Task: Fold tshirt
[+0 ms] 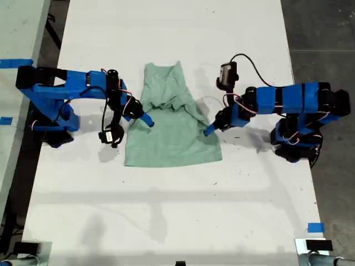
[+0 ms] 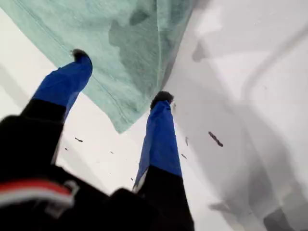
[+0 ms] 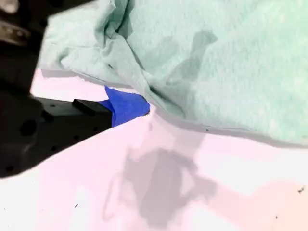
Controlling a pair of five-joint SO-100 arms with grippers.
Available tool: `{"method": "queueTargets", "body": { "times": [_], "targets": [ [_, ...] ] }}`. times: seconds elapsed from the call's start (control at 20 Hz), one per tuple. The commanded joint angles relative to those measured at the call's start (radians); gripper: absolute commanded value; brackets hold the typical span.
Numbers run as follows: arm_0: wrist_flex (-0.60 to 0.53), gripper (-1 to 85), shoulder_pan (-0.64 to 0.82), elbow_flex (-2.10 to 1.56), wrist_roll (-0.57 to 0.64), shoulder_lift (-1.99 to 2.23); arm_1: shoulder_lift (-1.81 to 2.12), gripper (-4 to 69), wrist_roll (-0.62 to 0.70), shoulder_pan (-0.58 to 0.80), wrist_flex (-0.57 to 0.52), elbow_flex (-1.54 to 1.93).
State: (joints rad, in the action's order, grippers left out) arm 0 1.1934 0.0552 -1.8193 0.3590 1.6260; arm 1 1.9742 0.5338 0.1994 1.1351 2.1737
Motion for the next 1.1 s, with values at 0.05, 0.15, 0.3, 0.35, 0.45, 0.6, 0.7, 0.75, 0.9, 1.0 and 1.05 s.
{"method": "queueTargets", "body": {
  "times": [0.05,0.15,0.3,0.35,0.45,0.6,0.7,0.75,0.9,1.0,1.05],
  "targets": [
    [-0.017,30.8,-0.015,0.017,-0.011,0.058,-0.107,23.6,0.032,-0.014,-0.112,-0.02],
    [-0.018,30.5,-0.02,0.017,-0.012,0.058,-0.181,21.7,0.048,-0.005,-0.196,0.003],
    [-0.026,29.8,-0.032,0.017,-0.012,0.058,-0.27,14.4,0.058,0.034,-0.276,0.052],
    [-0.028,29.8,-0.034,0.017,-0.017,0.058,-0.298,11.7,0.064,0.035,-0.276,0.037],
    [-0.028,29.7,-0.035,0.015,-0.02,0.058,-0.311,4.1,0.071,0.032,-0.273,0.02],
    [-0.028,29.6,-0.035,0.015,-0.02,0.063,-0.313,-2.1,0.063,0.028,-0.264,0.014],
    [-0.025,29.4,-0.035,0.015,-0.017,0.067,-0.311,-2.1,0.044,0.015,-0.225,-0.006],
    [-0.023,29.4,-0.035,0.015,-0.017,0.069,-0.307,-2.1,0.041,0.006,-0.19,-0.026],
    [-0.021,29.4,-0.037,0.012,-0.018,0.072,-0.304,-2.2,0.026,-0.025,-0.018,-0.167],
    [-0.021,29.4,-0.035,0.012,-0.015,0.072,-0.319,-2.2,0.003,-0.043,0.092,-0.29],
    [-0.021,29.4,-0.035,0.012,-0.017,0.074,-0.341,-2.3,-0.012,-0.051,0.147,-0.368]
  ]
}}
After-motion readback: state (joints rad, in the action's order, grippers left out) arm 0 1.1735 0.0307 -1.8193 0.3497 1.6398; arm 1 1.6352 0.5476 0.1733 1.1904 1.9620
